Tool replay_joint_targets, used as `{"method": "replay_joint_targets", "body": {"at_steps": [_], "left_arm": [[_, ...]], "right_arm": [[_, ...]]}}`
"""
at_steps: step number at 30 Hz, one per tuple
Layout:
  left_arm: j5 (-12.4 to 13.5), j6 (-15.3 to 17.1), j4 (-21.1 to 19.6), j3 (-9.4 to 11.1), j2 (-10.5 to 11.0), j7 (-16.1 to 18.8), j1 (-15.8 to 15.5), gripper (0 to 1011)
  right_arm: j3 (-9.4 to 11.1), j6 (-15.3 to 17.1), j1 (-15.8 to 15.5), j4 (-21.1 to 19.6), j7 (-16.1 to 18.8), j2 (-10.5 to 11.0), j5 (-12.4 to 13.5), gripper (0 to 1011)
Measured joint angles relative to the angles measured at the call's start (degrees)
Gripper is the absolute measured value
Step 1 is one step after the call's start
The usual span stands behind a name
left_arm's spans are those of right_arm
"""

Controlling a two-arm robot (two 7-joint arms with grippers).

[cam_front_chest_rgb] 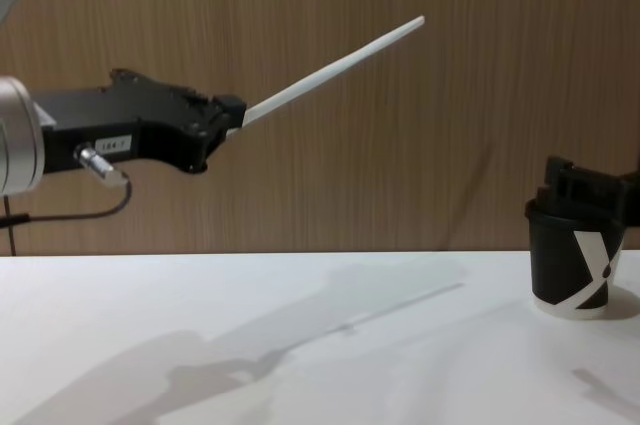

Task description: Pick up the straw with one hand, pass it to the other hand, and insert it into the cup.

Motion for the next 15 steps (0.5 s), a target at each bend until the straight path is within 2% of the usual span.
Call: {"method": "replay_joint_targets", "body": {"at_steps": [15], "left_arm": [[-0.54,-0.79,0.06,1.46,-0.13,-1.95,-3.6,0]], "right_arm": [[0.0,0.0,0.0,0.0,0.0,0.0,0.0,1001]]}}
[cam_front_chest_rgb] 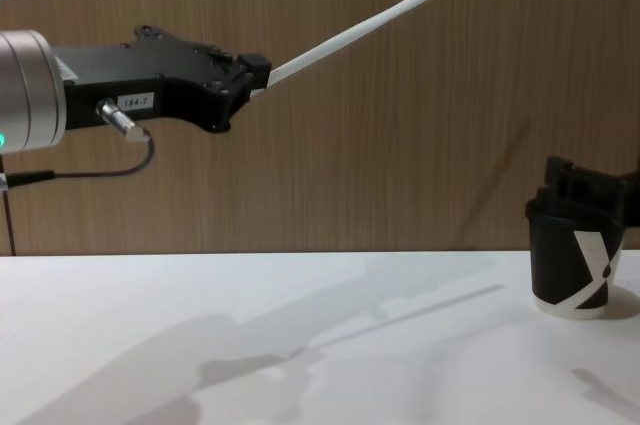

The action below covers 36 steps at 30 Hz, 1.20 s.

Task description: Pick up the straw with one hand, pass it to the other hand, and insert it into the cup.

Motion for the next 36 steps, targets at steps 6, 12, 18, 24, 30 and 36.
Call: {"method": "replay_joint_targets", "body": {"at_steps": [6,12,18,24,30,36], "left_arm": [[-0.24,-0.19,0.21,0.4,-0.08,-0.38,-0.82,0],[-0.39,-0.28,0.32,0.62,-0.12,-0.57,-1.29,0],[-0.47,-0.34,0.38,0.76,-0.15,-0.71,-1.6,0],[-0.53,-0.37,0.43,0.86,-0.18,-0.81,-1.8,0],[-0.56,-0.4,0.47,0.9,-0.21,-0.86,-1.94,0],[-0.61,-0.43,0.5,0.94,-0.21,-0.89,-2.01,0]], "right_arm": [[0.0,0.0,0.0,0.0,0.0,0.0,0.0,1001],[0.0,0.0,0.0,0.0,0.0,0.0,0.0,1001],[0.0,0.0,0.0,0.0,0.0,0.0,0.0,1001],[0.06,0.0,0.06,0.0,0.05,-0.04,0.01,1001],[0.61,0.01,0.92,-0.01,1.42,-0.24,1.23,1001],[1.6,1.0,2.53,-0.27,4.13,-0.42,4.57,1001]]}}
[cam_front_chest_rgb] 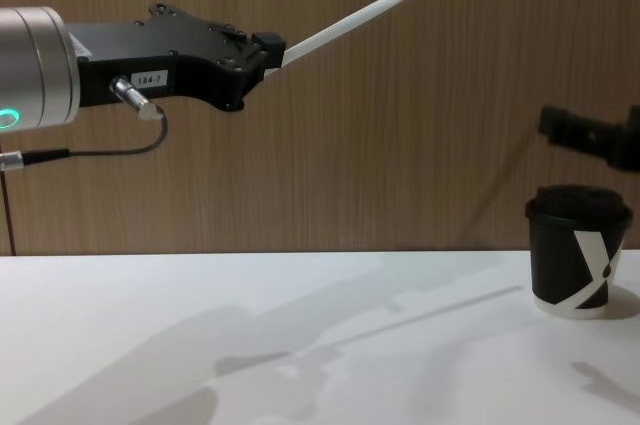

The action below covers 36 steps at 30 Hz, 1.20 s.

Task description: Pick up the straw with one hand, pass it to the other hand, and insert it into the cup.

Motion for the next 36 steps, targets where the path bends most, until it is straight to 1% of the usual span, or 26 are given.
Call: {"method": "replay_joint_targets", "body": {"at_steps": [2,3,4,5,6,7,9,10,11,12,13,14,15,16,17,18,20,21,24,25,27,28,30,31,36], "left_arm": [[0.0,0.0,0.0,0.01,0.0,0.0,-0.01,0],[0.0,0.0,0.01,0.03,0.0,-0.01,-0.02,0],[0.0,0.0,0.01,0.03,0.0,-0.02,-0.02,0],[-0.01,0.0,0.0,0.04,0.0,-0.03,-0.03,0],[-0.01,0.0,0.0,0.04,0.0,-0.03,-0.03,0],[-0.01,0.0,0.01,0.04,0.0,-0.04,-0.04,0],[0.0,0.0,0.0,0.04,0.0,-0.05,-0.05,0],[0.0,0.0,0.01,0.04,0.0,-0.05,-0.05,0],[-0.01,0.0,0.01,0.04,0.0,-0.06,-0.05,0],[-0.01,0.0,0.01,0.04,0.0,-0.06,-0.06,0],[0.0,0.0,0.01,0.04,0.0,-0.06,-0.06,0],[-0.01,0.0,0.0,0.04,0.0,-0.06,-0.07,0],[0.0,0.0,0.0,0.04,0.0,-0.06,-0.07,0],[0.0,0.0,0.0,0.04,0.0,-0.06,-0.08,0],[0.0,0.0,0.0,0.04,0.0,-0.06,-0.08,0],[0.0,0.0,0.0,0.04,0.0,-0.06,-0.09,0],[0.0,0.0,0.0,0.04,0.0,-0.06,-0.1,0],[0.0,0.0,0.0,0.04,0.0,-0.06,-0.1,0],[0.0,0.0,0.0,0.04,0.0,-0.06,-0.11,0],[0.0,0.0,0.0,0.04,0.0,-0.06,-0.11,0],[0.0,0.0,0.0,0.04,0.0,-0.06,-0.11,0],[0.0,0.0,0.0,0.04,0.0,-0.06,-0.11,0],[0.0,0.0,0.0,0.04,0.01,-0.06,-0.11,0],[0.0,0.0,0.0,0.04,0.0,-0.05,-0.11,0],[0.0,0.0,0.0,0.03,0.0,-0.05,-0.11,0]], "right_arm": [[0.26,0.49,0.42,-0.1,0.74,-0.05,1.02,1001],[0.57,1.1,0.89,-0.24,1.49,-0.11,2.25,1001],[0.73,1.41,1.11,-0.31,1.84,-0.13,2.86,1001],[1.09,2.22,1.6,-0.5,2.57,-0.2,4.27,1001],[1.09,2.22,1.6,-0.5,2.57,-0.2,4.27,1001],[1.42,3.08,2.05,-0.68,3.17,-0.27,5.5,1001],[1.8,3.98,2.56,-0.91,3.75,-0.32,6.84,1001],[2.11,5.02,2.98,-1.11,4.29,-0.35,8.15,1001],[2.24,5.55,3.17,-1.19,4.53,-0.37,8.84,1001],[2.59,6.84,3.66,-1.39,5.14,-0.38,10.42,1001],[2.69,7.47,3.79,-1.44,5.36,-0.39,11.1,1001],[3.06,8.9,4.29,-1.59,5.88,-0.39,12.71,1001],[3.21,9.36,4.49,-1.65,6.05,-0.39,13.2,1001],[3.48,10.84,4.88,-1.75,6.52,-0.38,14.79,1001],[3.48,10.84,4.88,-1.75,6.52,-0.38,14.79,1001],[3.77,12.16,5.34,-1.8,6.87,-0.35,16.09,1001],[4.09,13.52,5.73,-1.84,7.24,-0.34,17.52,1001],[4.37,15.02,6.22,-1.85,7.62,-0.33,19.05,1001],[4.71,16.95,6.85,-1.85,8.07,-0.33,20.98,1001],[4.92,18.35,7.27,-1.82,8.42,-0.35,22.44,1001],[5.13,19.42,7.77,-1.72,8.66,-0.4,23.57,1001],[5.27,20.66,8.21,-1.63,8.9,-0.46,24.77,1001],[5.4,21.59,8.69,-1.5,9.09,-0.53,25.78,1001],[5.46,22.47,9.16,-1.37,9.28,-0.62,26.71,1001],[5.52,24.68,10.75,-0.72,9.73,-0.87,28.99,1001]]}}
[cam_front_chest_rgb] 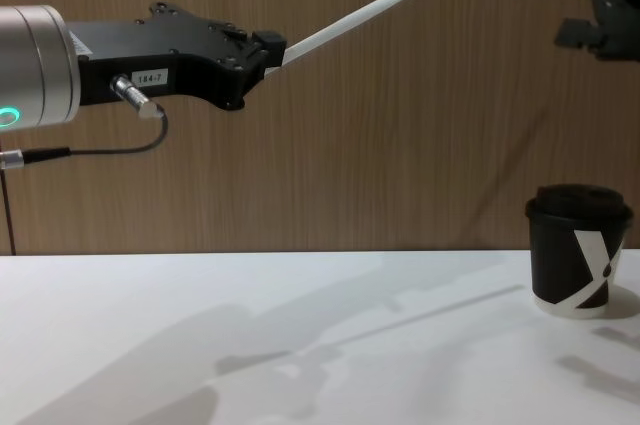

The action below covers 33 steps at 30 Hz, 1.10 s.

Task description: Pick up the straw with one hand, pass it to the other hand, and insert it into the cup.

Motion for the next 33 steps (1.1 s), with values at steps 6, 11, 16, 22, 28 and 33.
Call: {"method": "replay_joint_targets", "body": {"at_steps": [6,11,16,22,28,33], "left_arm": [[0.0,0.0,0.0,0.01,0.0,0.0,0.0,0],[0.0,0.0,0.0,0.0,0.0,0.0,0.0,0],[0.0,0.0,0.0,0.0,0.0,0.0,0.0,0],[0.0,0.0,0.0,0.0,0.0,0.0,0.0,0],[0.0,0.0,0.0,0.0,0.0,0.0,0.0,0],[0.0,0.0,0.0,0.0,0.0,0.0,0.0,0]], "right_arm": [[-0.3,1.84,2.19,1.2,0.34,-0.47,2.1,1001],[-0.75,2.93,3.79,2.14,0.04,-1.11,3.33,1001],[-1.1,3.62,5.1,2.98,-1.23,-1.99,4.13,1001],[-1.5,4.16,6.15,3.62,-3.24,-2.97,4.54,1001],[-2.11,4.69,7.09,4.26,-5.55,-4.2,4.93,1001],[-2.43,5.17,7.71,4.64,-7.09,-5.14,5.48,1001]]}}
